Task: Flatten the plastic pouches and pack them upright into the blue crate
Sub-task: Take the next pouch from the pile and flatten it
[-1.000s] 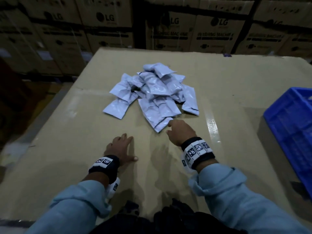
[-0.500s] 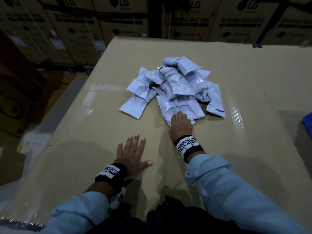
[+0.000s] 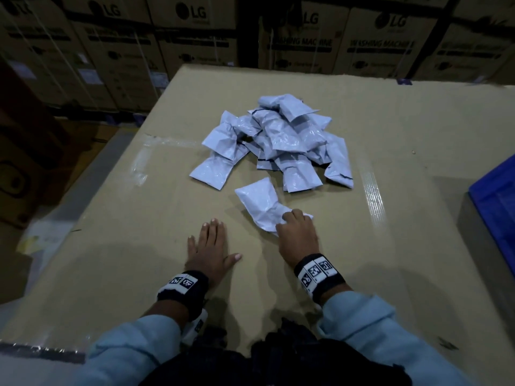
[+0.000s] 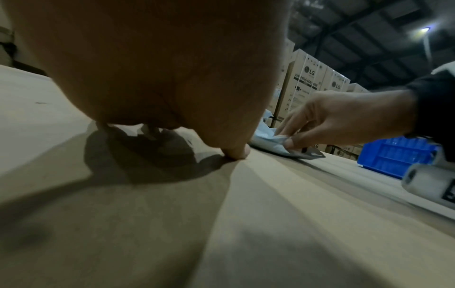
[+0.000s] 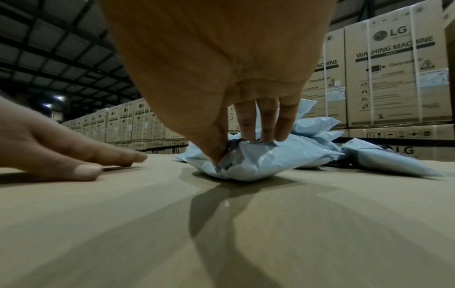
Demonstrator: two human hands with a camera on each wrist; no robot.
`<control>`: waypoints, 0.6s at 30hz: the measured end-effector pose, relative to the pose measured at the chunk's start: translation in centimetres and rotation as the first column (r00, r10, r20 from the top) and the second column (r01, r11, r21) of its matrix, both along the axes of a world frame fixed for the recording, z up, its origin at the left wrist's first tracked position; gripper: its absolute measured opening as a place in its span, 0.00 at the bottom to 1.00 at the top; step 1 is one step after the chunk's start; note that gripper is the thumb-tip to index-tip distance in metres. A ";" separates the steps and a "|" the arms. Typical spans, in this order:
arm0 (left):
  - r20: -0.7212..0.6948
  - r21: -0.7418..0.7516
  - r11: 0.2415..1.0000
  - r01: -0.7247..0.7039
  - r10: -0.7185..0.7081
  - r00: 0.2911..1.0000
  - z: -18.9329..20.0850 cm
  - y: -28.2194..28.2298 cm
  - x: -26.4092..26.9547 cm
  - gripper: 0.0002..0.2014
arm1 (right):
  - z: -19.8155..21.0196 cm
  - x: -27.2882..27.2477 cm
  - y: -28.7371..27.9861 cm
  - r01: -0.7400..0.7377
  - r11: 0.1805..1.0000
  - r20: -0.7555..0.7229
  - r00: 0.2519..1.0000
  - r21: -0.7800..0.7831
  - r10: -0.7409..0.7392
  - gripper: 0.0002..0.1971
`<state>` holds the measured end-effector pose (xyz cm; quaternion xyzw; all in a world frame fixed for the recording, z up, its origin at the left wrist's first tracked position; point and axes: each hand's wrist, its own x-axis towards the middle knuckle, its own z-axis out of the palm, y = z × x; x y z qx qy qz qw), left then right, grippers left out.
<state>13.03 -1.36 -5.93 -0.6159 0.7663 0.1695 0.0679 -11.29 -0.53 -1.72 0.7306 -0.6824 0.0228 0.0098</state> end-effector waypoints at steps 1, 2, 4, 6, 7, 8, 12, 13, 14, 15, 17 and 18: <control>-0.041 -0.022 0.999 -0.030 0.029 0.999 0.3 0.5 -0.4 0.51 | -0.2 -0.3 1.0 -0.020 1.000 0.028 0.999 -0.002 0.020 0.11; -0.072 -0.082 0.996 -0.044 0.038 0.997 0.5 1.1 -0.8 0.48 | -0.4 -0.8 1.9 -0.040 0.999 0.050 0.998 0.002 0.040 0.11; -0.150 -0.282 0.959 -0.015 -0.029 0.988 1.4 2.3 -2.0 0.40 | -0.5 -1.8 3.7 -0.076 0.996 0.059 0.996 0.035 0.074 0.12; -0.247 -0.417 0.909 0.008 -0.121 0.961 2.2 3.7 -3.5 0.37 | -0.6 -3.0 5.6 -0.112 0.992 0.066 0.992 0.064 0.108 0.17; -0.285 -0.434 0.901 -0.002 -0.135 0.949 2.7 4.4 -4.4 0.37 | -0.6 -3.6 6.7 -0.126 0.989 0.073 0.990 0.081 0.121 0.19; -0.322 -0.431 0.902 -0.020 -0.133 0.938 2.9 5.1 -5.3 0.37 | -0.7 -4.3 7.7 -0.136 0.986 0.079 0.989 0.097 0.128 0.21; -0.282 -0.395 0.918 0.046 -0.169 0.945 3.6 7.7 -8.5 0.37 | -0.9 -6.7 12.0 -0.200 0.970 0.142 0.973 0.138 0.181 0.20; -0.227 -0.388 0.915 0.110 -0.210 0.951 3.6 8.3 -9.2 0.36 | -1.0 -7.2 13.1 -0.229 0.964 0.159 0.965 0.137 0.207 0.20; -0.175 -0.377 0.909 0.175 -0.256 0.951 3.4 9.0 -9.9 0.35 | -1.1 -7.8 14.2 -0.257 0.958 0.167 0.957 0.124 0.235 0.20; -0.129 -0.361 0.901 0.242 -0.306 0.943 3.3 9.5 -10.5 0.34 | -1.2 -8.2 15.2 -0.278 0.955 0.171 0.951 0.105 0.258 0.20; -0.033 -0.320 0.879 0.354 -0.384 0.923 3.0 10.7 -11.6 0.32 | -1.4 -9.1 17.0 -0.299 0.952 0.205 0.937 0.059 0.282 0.20; 0.001 -0.291 0.877 0.383 -0.400 0.917 2.6 11.2 -12.0 0.31 | -1.5 -9.5 17.7 -0.305 0.952 0.231 0.929 0.039 0.288 0.20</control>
